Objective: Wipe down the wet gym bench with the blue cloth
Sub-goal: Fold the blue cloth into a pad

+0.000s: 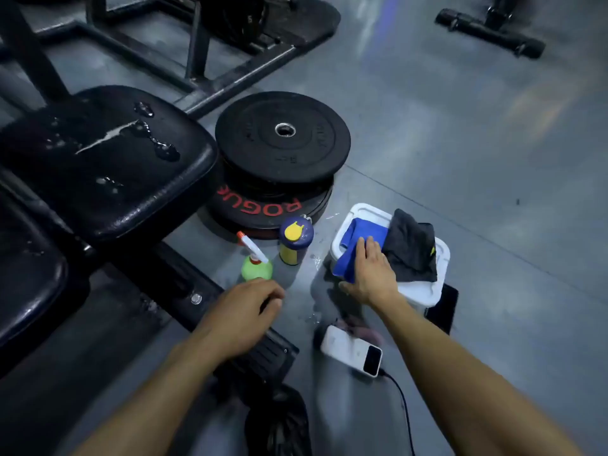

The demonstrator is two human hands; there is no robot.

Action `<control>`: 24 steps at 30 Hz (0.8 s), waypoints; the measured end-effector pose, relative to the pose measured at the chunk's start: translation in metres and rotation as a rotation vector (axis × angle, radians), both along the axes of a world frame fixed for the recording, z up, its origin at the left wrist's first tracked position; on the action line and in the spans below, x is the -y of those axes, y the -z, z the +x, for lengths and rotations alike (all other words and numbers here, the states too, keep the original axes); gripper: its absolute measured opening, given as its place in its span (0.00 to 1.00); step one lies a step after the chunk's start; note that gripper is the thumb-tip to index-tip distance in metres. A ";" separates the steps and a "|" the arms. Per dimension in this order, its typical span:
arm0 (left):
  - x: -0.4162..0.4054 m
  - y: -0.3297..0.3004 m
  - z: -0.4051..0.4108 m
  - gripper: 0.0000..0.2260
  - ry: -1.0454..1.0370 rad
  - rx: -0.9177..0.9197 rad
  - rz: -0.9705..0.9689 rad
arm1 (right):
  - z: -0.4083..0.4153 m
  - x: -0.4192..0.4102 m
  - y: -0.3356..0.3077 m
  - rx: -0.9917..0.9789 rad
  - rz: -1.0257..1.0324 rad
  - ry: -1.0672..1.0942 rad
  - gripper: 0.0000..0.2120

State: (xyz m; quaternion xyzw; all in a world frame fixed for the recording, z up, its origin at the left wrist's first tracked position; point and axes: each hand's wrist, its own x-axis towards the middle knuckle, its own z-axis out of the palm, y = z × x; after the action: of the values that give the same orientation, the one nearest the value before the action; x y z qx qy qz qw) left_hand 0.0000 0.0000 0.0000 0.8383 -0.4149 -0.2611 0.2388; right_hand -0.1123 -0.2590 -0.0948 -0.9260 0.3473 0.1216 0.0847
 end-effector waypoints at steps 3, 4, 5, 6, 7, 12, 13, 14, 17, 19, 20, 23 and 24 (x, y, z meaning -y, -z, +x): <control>0.006 0.010 0.013 0.06 -0.032 -0.022 -0.016 | 0.007 0.001 0.020 -0.074 -0.080 0.038 0.53; 0.009 0.012 0.016 0.07 -0.034 -0.036 0.005 | 0.007 -0.002 0.026 -0.075 -0.129 0.037 0.49; 0.013 0.014 0.017 0.07 -0.028 -0.042 0.013 | 0.006 -0.003 0.032 -0.065 -0.173 0.039 0.45; 0.018 0.014 0.019 0.07 -0.023 -0.046 0.020 | 0.006 -0.005 0.037 -0.055 -0.210 0.042 0.41; 0.022 0.015 0.020 0.08 -0.017 -0.049 0.025 | 0.008 -0.006 0.041 -0.037 -0.232 0.045 0.38; 0.037 0.012 0.027 0.08 0.029 -0.041 0.026 | 0.013 -0.003 0.043 -0.038 -0.179 0.047 0.32; 0.038 0.010 0.029 0.07 0.033 -0.041 0.030 | 0.010 0.000 0.041 -0.045 -0.152 0.029 0.32; 0.038 0.005 0.030 0.07 0.035 -0.039 0.035 | 0.007 0.003 0.038 -0.050 -0.135 0.002 0.32; 0.036 -0.014 0.033 0.07 0.020 -0.035 0.019 | 0.004 0.010 0.016 -0.042 -0.020 0.039 0.26; 0.031 -0.032 0.036 0.07 0.012 -0.023 0.001 | 0.006 0.014 -0.002 0.082 0.079 0.159 0.16; 0.026 -0.041 0.039 0.08 0.001 -0.019 -0.019 | 0.006 0.015 -0.012 0.170 0.126 0.218 0.09; 0.007 -0.073 0.042 0.08 -0.032 0.003 -0.047 | 0.002 0.021 -0.051 0.412 0.281 0.306 0.06; 0.001 -0.084 0.042 0.08 -0.032 0.017 -0.050 | 0.001 0.024 -0.071 0.475 0.335 0.299 0.06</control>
State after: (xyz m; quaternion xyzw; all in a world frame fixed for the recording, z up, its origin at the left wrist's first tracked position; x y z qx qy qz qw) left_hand 0.0423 -0.0006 0.0837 0.8406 -0.4101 -0.2396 0.2604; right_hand -0.1115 -0.2829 -0.0235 -0.8403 0.4254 -0.0562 0.3314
